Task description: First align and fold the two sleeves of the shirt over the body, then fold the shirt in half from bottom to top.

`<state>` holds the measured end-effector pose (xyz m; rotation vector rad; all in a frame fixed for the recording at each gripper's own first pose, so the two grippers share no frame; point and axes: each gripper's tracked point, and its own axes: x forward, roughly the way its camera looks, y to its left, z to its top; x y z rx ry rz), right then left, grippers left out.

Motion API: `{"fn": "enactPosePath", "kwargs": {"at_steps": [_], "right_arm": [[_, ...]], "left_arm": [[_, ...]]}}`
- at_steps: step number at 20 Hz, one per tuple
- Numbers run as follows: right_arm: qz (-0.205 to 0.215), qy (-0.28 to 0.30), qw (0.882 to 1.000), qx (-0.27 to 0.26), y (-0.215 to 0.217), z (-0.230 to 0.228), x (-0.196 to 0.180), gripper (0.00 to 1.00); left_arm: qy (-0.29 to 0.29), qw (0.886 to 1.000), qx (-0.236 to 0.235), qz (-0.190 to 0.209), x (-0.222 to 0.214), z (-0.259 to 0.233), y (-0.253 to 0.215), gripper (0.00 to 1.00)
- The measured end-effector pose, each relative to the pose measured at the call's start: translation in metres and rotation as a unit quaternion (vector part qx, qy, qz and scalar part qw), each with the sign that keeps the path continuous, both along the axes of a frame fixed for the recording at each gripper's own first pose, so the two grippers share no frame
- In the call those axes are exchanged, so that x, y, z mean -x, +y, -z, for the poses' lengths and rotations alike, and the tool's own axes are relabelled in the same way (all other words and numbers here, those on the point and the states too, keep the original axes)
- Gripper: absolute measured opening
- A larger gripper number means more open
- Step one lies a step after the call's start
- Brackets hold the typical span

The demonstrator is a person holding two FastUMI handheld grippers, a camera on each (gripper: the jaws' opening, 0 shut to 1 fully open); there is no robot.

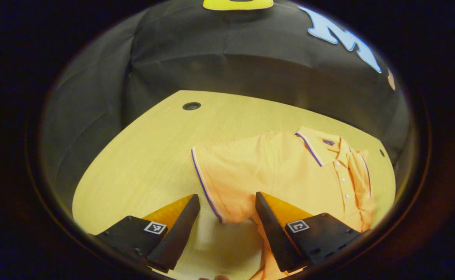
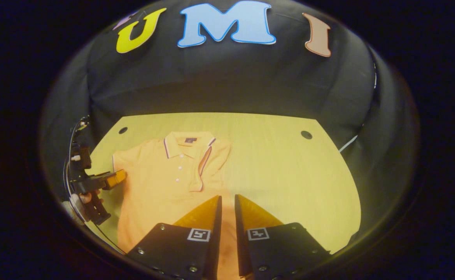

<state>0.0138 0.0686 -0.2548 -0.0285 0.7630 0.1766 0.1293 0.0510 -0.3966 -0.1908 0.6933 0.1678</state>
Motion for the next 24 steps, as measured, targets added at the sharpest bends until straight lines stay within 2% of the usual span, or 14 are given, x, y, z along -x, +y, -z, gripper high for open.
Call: {"fn": "enactPosePath", "kwargs": {"at_steps": [3, 7, 9, 11, 12, 14, 15, 16, 20, 24], "right_arm": [[-0.001, 0.003, 1.000, 0.001, -0.002, 0.002, 0.001, 0.20], [-0.004, 0.003, 1.000, -0.001, -0.001, 0.004, 0.000, 0.20], [-0.005, 0.005, 1.000, -0.003, -0.001, 0.006, 0.001, 0.20], [-0.006, 0.006, 1.000, -0.005, -0.001, 0.006, 0.002, 0.20], [-0.006, 0.006, 1.000, -0.005, -0.002, 0.006, 0.003, 0.20], [-0.007, 0.006, 1.000, -0.006, -0.003, 0.007, 0.003, 0.20], [-0.006, 0.006, 1.000, -0.006, -0.004, 0.007, 0.003, 0.20], [-0.005, 0.005, 1.000, -0.006, -0.005, 0.007, 0.004, 0.20], [0.004, 0.002, 1.000, -0.011, -0.013, 0.005, 0.006, 0.20], [0.014, 0.003, 1.000, -0.021, -0.017, 0.011, 0.009, 0.20]], "left_arm": [[0.004, 1.000, -0.019, -0.003, 0.000, 0.002, 0.001, 0.98], [0.006, 0.999, -0.035, 0.000, -0.001, 0.006, 0.002, 0.86], [0.005, 0.999, -0.035, 0.002, 0.000, 0.005, 0.003, 0.63], [0.001, 1.000, -0.031, -0.002, -0.002, 0.005, 0.005, 0.36], [0.002, 0.999, -0.031, -0.007, -0.001, 0.004, 0.007, 0.32], [0.004, 0.999, -0.035, -0.010, -0.002, 0.004, 0.007, 0.13], [0.005, 0.999, -0.044, -0.010, -0.004, 0.004, 0.007, 0.13], [0.009, 0.999, -0.052, -0.009, -0.003, 0.003, 0.006, 0.07], [-0.005, 0.996, -0.085, 0.014, -0.013, -0.016, -0.004, 0.07], [-0.045, 0.990, -0.120, 0.062, -0.027, -0.053, -0.030, 0.07]]}}
